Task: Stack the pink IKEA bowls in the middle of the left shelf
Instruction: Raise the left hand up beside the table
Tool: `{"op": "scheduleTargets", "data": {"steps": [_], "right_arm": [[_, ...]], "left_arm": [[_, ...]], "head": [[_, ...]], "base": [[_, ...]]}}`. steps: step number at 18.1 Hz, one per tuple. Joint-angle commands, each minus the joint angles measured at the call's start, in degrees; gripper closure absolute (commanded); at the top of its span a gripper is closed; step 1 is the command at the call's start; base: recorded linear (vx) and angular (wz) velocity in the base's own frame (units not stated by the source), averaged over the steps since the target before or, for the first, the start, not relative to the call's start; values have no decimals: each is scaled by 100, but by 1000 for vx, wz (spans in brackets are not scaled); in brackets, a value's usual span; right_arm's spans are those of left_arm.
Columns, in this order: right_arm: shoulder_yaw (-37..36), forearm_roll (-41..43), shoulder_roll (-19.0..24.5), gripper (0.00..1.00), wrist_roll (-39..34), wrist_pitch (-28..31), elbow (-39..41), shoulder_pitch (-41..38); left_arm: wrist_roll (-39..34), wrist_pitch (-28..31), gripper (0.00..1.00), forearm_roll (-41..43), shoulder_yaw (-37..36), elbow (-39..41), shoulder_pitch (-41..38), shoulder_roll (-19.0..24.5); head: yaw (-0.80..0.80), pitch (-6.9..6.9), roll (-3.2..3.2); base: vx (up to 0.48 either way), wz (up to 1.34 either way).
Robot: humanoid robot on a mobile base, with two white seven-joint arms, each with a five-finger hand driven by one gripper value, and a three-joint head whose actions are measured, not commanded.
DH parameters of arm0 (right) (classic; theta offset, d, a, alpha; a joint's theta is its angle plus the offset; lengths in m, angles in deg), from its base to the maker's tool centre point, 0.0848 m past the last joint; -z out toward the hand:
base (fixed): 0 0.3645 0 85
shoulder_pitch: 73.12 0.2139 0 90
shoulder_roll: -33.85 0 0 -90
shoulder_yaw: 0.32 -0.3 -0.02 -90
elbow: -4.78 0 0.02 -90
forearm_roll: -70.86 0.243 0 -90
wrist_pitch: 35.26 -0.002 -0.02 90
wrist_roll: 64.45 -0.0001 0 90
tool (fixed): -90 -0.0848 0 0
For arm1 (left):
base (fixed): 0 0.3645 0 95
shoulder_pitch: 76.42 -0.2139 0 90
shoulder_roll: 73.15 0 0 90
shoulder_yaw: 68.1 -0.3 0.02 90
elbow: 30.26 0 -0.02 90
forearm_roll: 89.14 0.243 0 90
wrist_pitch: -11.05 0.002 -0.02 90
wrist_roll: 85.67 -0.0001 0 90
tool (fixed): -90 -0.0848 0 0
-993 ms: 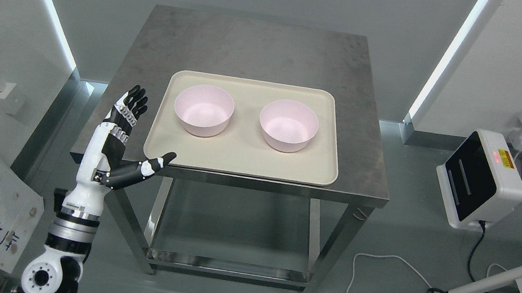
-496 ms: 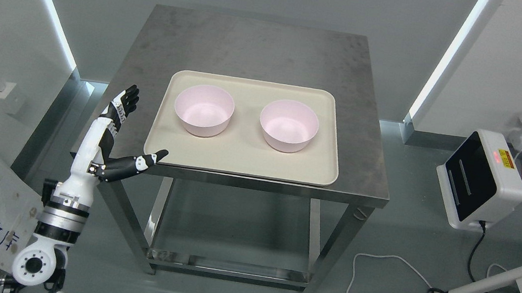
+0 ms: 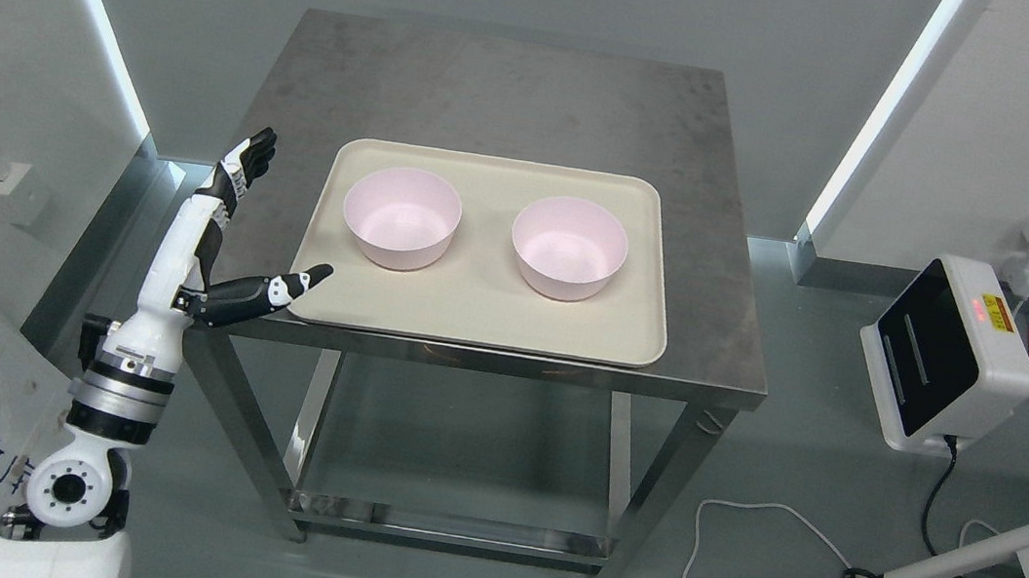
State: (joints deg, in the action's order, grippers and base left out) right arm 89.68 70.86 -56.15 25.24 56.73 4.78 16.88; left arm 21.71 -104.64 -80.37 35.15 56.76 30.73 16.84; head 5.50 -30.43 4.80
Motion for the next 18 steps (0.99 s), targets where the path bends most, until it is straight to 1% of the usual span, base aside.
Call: {"op": "scheduleTargets", "data": {"steps": [1, 3, 4, 5, 6, 10, 12, 13, 15, 16, 18], "right_arm": [[-62, 0, -100, 0, -4, 3, 193, -9], [-62, 0, -100, 0, -4, 3, 193, -9], [-62, 0, -100, 0, -4, 3, 193, -9], [-62, 0, -100, 0, -4, 3, 193, -9], [-62, 0, -100, 0, -4, 3, 193, -9], [-62, 0, -100, 0, -4, 3, 193, -9], [-62, 0, -100, 0, -4, 3, 193, -9], [-62, 0, -100, 0, -4, 3, 193, -9], [-62, 0, -100, 0, -4, 3, 193, -9], [-62, 0, -100, 0, -4, 3, 193, -9], [-62, 0, -100, 0, -4, 3, 193, -9]], "left_arm": [[-15, -32, 0, 37, 204, -344, 385, 100], [29, 125, 0, 55, 99, -344, 552, 132], [3, 318, 0, 63, 64, -335, 614, 176], [-14, 546, 0, 63, 64, -335, 780, 254], [-6, 653, 0, 55, 64, -335, 938, 377], [21, 680, 0, 72, -24, -344, 1422, 466], [29, 724, 2, 413, -252, -335, 1458, 597], [90, 733, 2, 432, -279, -318, 1458, 685], [449, 733, 4, 450, -227, -291, 1624, 922], [582, 733, 5, 520, -226, -291, 1782, 1080], [618, 672, 5, 809, -287, -274, 1853, 1501]], "head": [[0, 0, 0], [0, 0, 0], [0, 0, 0], [0, 0, 0], [0, 0, 0], [0, 0, 0], [0, 0, 0], [0, 0, 0], [0, 0, 0], [0, 0, 0], [0, 0, 0]], "base": [[0, 0], [0, 0], [0, 0], [0, 0], [0, 0], [0, 0], [0, 0], [0, 0], [0, 0], [0, 0], [0, 0]]}}
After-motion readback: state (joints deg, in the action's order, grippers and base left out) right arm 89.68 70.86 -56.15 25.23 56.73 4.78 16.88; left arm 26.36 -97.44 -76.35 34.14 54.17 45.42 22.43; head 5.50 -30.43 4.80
